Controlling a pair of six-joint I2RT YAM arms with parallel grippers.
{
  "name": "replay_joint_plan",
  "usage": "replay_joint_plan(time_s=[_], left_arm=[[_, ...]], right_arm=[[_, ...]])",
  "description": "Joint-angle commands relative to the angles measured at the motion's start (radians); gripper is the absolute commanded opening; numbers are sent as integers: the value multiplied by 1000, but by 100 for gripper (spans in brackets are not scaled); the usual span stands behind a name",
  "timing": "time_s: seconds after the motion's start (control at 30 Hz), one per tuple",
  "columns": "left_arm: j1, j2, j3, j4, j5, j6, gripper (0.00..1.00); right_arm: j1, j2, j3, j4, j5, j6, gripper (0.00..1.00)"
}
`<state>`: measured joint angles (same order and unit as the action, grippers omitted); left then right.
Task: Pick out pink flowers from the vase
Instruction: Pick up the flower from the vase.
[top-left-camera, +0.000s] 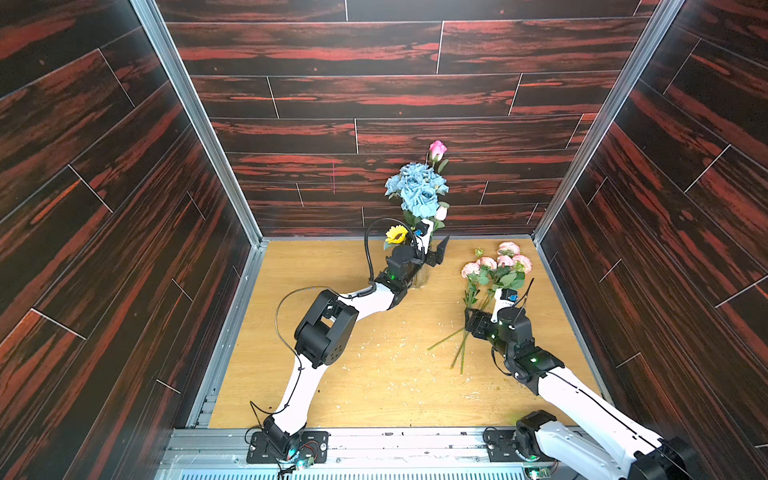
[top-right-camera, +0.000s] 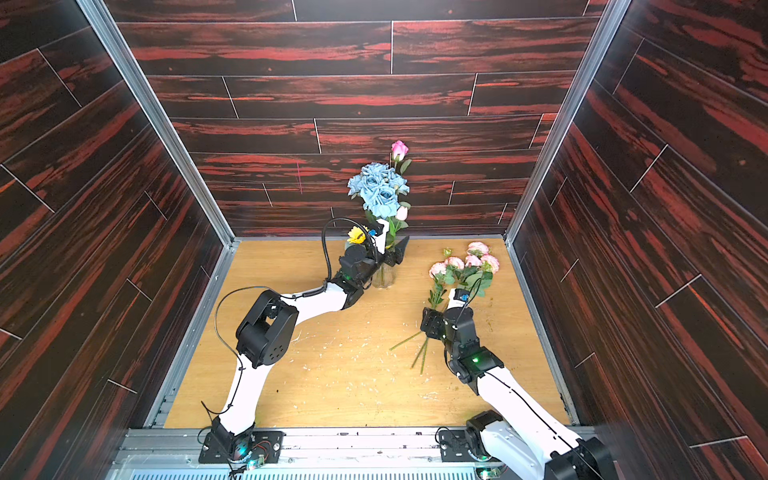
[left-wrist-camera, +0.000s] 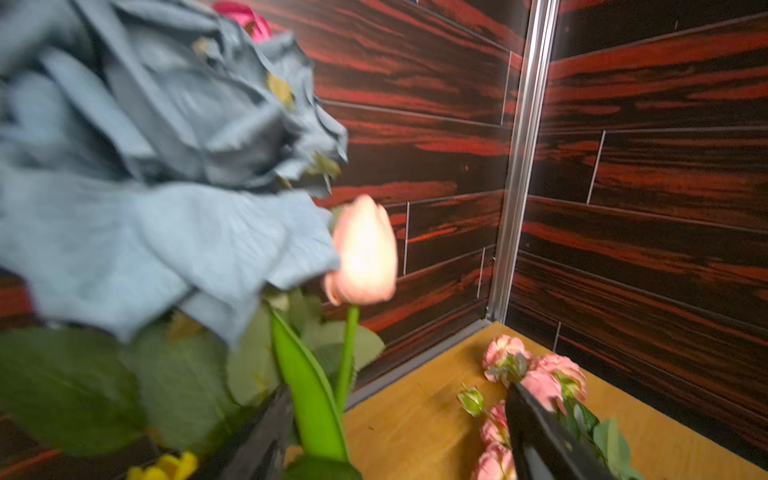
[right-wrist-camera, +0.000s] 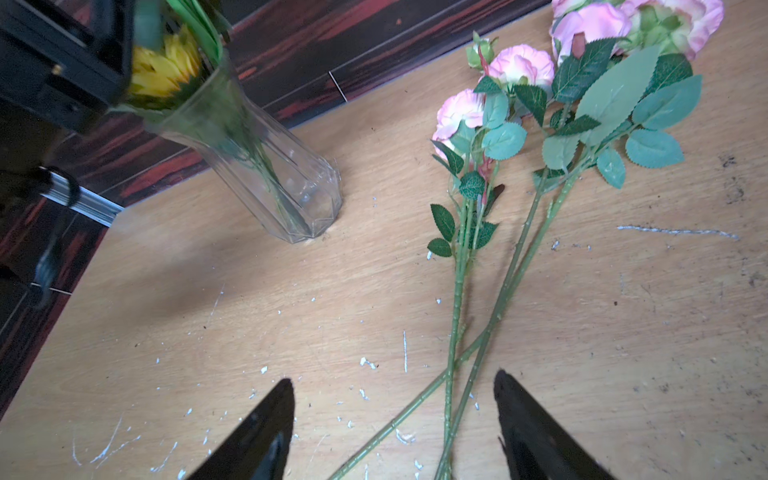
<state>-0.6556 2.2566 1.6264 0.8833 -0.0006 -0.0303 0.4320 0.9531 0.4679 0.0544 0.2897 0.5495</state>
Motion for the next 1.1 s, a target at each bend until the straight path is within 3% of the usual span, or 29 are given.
replay_joint_plan(time_s=[0.0,0.37,0.77,0.93,1.07], left_arm=[[-6,18,15,-6,-36,9,81],[-7,60,65,4,-192,29,80],[-7,144,194,-64,-213,45,79],[-2,167,236,-82,-224,49,72],[5,169,238,-99,-227,20,58]], right_arm=[[3,8,-3,19,-12,8,77],[3,39,2,30,-27,3,77],[3,58,6,34,-35,2,77],[3,64,8,32,-34,1,77],[2,68,9,33,-37,3,77]])
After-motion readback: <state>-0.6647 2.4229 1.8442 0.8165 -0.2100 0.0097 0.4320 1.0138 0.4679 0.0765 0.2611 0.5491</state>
